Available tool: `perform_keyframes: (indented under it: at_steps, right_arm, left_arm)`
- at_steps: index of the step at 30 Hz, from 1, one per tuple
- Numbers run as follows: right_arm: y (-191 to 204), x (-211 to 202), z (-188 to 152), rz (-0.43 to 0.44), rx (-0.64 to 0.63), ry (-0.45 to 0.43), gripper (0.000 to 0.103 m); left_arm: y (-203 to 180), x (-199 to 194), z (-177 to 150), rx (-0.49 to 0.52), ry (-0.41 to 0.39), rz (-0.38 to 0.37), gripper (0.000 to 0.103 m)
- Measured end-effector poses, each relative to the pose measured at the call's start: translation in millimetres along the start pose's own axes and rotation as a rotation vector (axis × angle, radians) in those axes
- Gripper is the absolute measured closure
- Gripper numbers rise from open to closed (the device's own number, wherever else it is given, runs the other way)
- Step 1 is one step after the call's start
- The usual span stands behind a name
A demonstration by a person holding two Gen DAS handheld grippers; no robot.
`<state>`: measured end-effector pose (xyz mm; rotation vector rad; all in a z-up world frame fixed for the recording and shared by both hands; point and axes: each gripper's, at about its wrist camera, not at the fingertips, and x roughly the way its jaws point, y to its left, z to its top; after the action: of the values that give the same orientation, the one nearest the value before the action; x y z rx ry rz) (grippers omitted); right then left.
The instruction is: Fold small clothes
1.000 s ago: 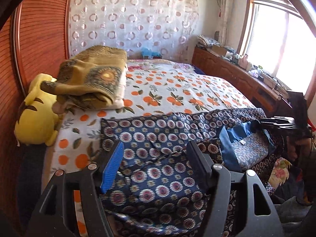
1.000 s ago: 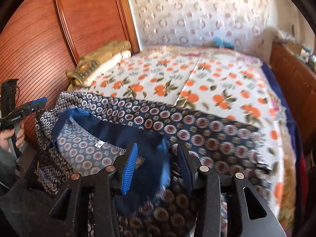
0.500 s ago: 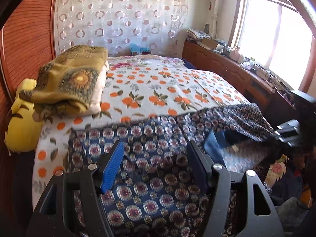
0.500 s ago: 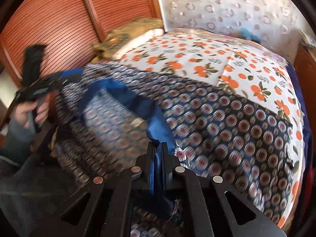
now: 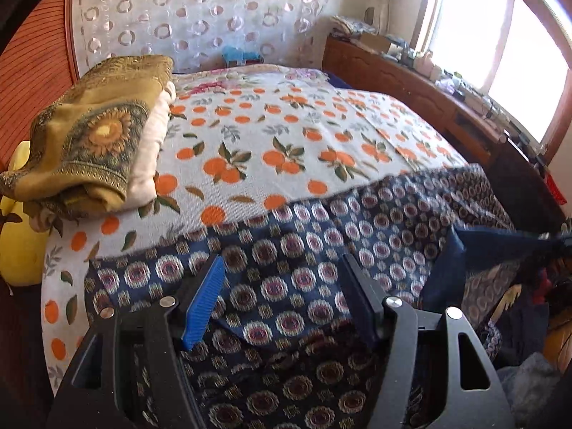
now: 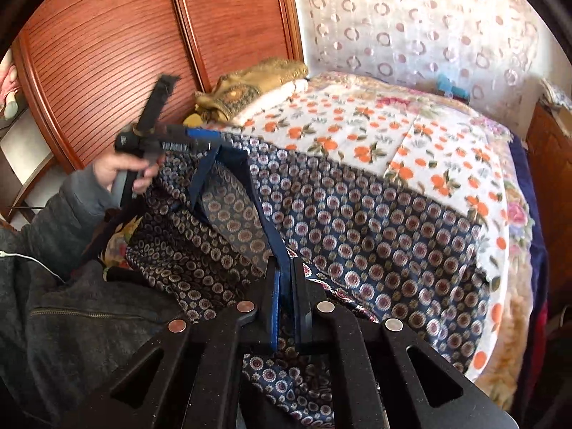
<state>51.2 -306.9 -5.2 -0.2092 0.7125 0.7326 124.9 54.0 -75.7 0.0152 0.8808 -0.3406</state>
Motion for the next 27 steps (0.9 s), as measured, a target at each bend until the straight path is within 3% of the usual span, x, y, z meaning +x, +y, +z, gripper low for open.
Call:
perform_keyframes:
  at_steps: [8, 11, 22, 27]
  right_arm:
    - [-1.1, -14.6, 2.7, -0.060, -0.025, -0.057, 0.092]
    - [-4.7, -11.5, 2.4, -0.101, -0.011, -0.068, 0.085]
    - [-13.2, -0.8, -0.2, -0.147, 0.028, -0.057, 0.080]
    - [-24.2, 25.9, -5.6, -0.147, 0.062, -0.015, 0.078]
  left_arm:
    - [-20.8, -14.5, -45.3, 0.070, 0.070, -0.022, 0.036]
    - [-25.9, -22.9, -64.7, 0.082, 0.086, -0.030, 0.036]
    - [-15.0, -60.4, -108.7, 0.010, 0.081, -0.047, 0.036]
    - [-12.4, -66.2, -118.3, -0.001, 0.083, -0.038, 0.036]
